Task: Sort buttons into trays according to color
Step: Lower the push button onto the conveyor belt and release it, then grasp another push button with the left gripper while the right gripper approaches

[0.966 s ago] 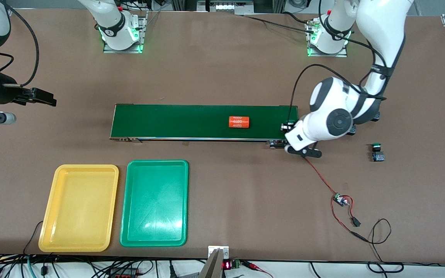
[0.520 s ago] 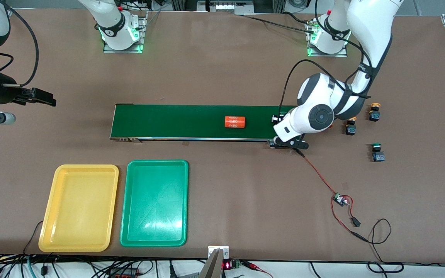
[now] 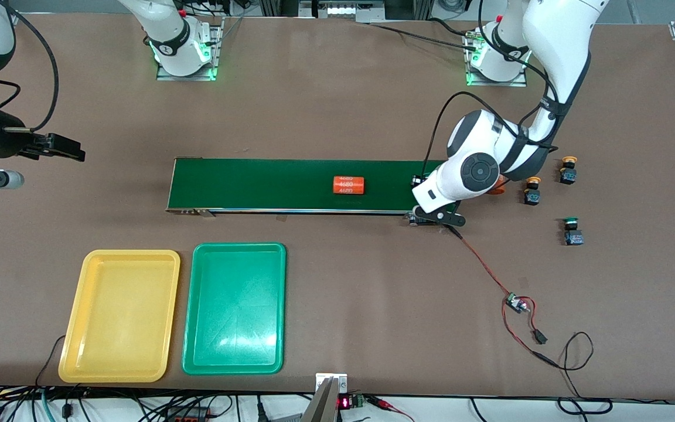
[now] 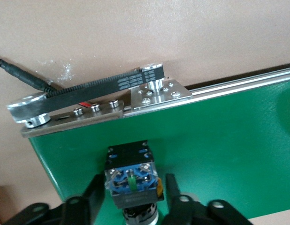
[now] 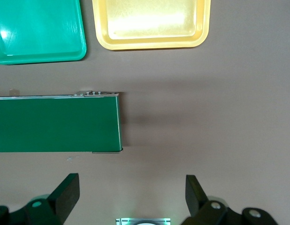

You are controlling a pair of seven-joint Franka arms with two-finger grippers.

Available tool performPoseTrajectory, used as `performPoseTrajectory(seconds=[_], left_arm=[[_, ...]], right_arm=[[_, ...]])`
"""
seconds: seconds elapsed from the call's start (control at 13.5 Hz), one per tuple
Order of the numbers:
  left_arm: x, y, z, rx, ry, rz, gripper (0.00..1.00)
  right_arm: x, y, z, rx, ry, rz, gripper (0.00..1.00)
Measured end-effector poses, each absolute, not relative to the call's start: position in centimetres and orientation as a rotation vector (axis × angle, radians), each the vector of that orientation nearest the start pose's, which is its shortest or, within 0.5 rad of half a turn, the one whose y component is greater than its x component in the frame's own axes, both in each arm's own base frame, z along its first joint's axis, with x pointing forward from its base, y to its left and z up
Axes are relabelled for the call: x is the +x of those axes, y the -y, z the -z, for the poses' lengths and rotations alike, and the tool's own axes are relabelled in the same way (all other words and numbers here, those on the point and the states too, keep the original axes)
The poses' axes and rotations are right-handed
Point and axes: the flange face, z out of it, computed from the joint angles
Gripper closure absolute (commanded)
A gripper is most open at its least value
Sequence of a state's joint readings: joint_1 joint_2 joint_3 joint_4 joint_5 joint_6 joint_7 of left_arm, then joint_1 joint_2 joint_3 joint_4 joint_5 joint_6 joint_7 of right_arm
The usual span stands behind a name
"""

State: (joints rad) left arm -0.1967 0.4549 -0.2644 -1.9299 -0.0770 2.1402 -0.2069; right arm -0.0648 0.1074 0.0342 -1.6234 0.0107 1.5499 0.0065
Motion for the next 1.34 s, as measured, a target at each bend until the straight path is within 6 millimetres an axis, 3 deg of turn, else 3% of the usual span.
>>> performPoseTrajectory(seconds=[0.15, 0.3, 0.45, 0.59, 0.82, 1.11, 1.34], left_arm=[[53.9, 26.5, -25.8, -3.195, -0.309, -0.406, 0.0], [54.3, 25.8, -28.9, -3.195, -0.294, -0.379, 0.0], [55.7, 22.4, -31.8, -3.202, -0.207, -0.348, 0.0], [57.4, 17.2, -32.9, -3.213, -0.066, -0.323, 0.0], [58.9, 10.0, -32.3, -3.204, 0.126, -0.325, 0.0], [59.8, 4.8, -30.5, -3.157, 0.218, -0.299, 0.0], [60.3, 1.7, -29.4, -3.096, 0.207, -0.261, 0.0]], right_arm=[[57.5, 1.7, -53.7, -3.112, -0.059, -0.283, 0.0], [57.5, 1.7, -53.7, -3.112, -0.057, -0.284, 0.0], [57.5, 1.6, -53.7, -3.111, -0.057, -0.284, 0.0], [57.6, 1.2, -53.6, -3.062, -0.063, -0.281, 0.0], [57.5, 0.7, -53.1, -3.018, -0.067, -0.291, 0.0], [56.5, -0.1, -51.6, -3.015, -0.058, -0.279, 0.0], [53.2, -2.1, -50.3, -3.029, -0.052, -0.22, 0.0]])
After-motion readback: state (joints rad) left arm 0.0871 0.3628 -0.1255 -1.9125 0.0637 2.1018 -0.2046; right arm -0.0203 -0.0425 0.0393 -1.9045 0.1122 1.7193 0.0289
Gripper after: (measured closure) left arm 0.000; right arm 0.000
